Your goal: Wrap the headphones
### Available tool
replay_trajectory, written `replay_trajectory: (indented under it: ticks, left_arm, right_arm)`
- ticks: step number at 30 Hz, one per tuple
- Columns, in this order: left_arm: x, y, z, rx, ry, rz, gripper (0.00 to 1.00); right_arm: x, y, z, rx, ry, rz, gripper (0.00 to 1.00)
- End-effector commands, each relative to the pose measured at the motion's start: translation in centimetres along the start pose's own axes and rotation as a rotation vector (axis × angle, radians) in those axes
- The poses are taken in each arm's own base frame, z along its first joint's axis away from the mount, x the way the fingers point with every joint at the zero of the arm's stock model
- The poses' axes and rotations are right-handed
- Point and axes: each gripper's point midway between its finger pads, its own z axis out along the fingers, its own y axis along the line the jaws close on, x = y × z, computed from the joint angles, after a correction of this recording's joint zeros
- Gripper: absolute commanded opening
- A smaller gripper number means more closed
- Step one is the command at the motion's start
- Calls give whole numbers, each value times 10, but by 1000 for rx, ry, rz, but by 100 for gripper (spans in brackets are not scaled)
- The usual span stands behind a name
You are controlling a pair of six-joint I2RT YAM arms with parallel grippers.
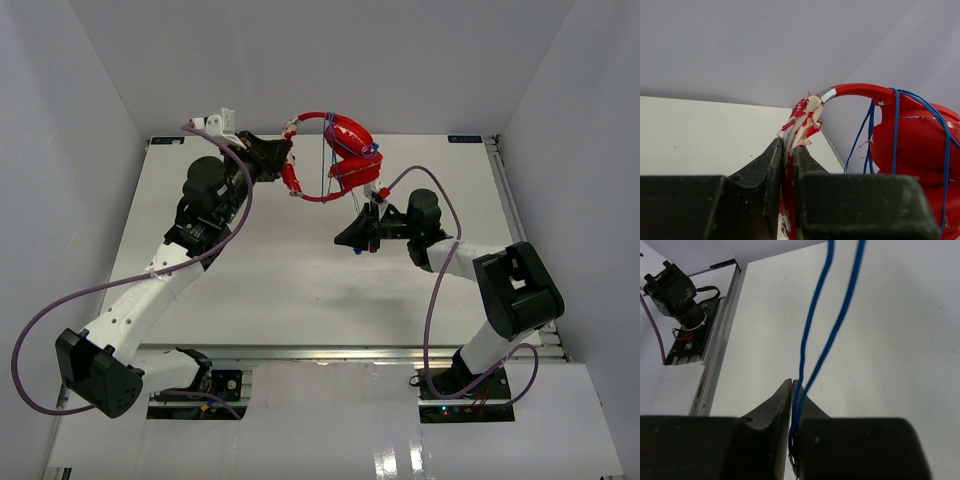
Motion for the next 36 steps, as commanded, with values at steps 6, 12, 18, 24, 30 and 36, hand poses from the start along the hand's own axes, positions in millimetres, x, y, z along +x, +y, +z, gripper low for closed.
replay_trajectory:
  ticks: [6, 12, 18, 24, 30, 36]
  left_arm:
    - [-38, 50, -4, -259, -240, -101, 0]
    - [3, 77, 19, -336, -168, -126, 0]
    - [51, 96, 30, -364, -17, -24, 0]
    - [118, 116, 23, -328, 238, 143, 0]
    - [170, 123, -3, -215, 470, 296, 0]
    - [205, 118, -28, -95, 635, 326, 0]
  right_arm:
    - [-5, 10, 8, 157, 153, -288, 8]
    - [-3, 18, 9, 251, 315, -435, 8]
    - [-22, 17, 12, 293, 429, -518, 8]
    - [-26, 3, 15, 319, 598, -548, 8]
    - [-15, -13, -2, 348, 829, -615, 8]
    - [-5, -21, -14, 369, 990, -774, 8]
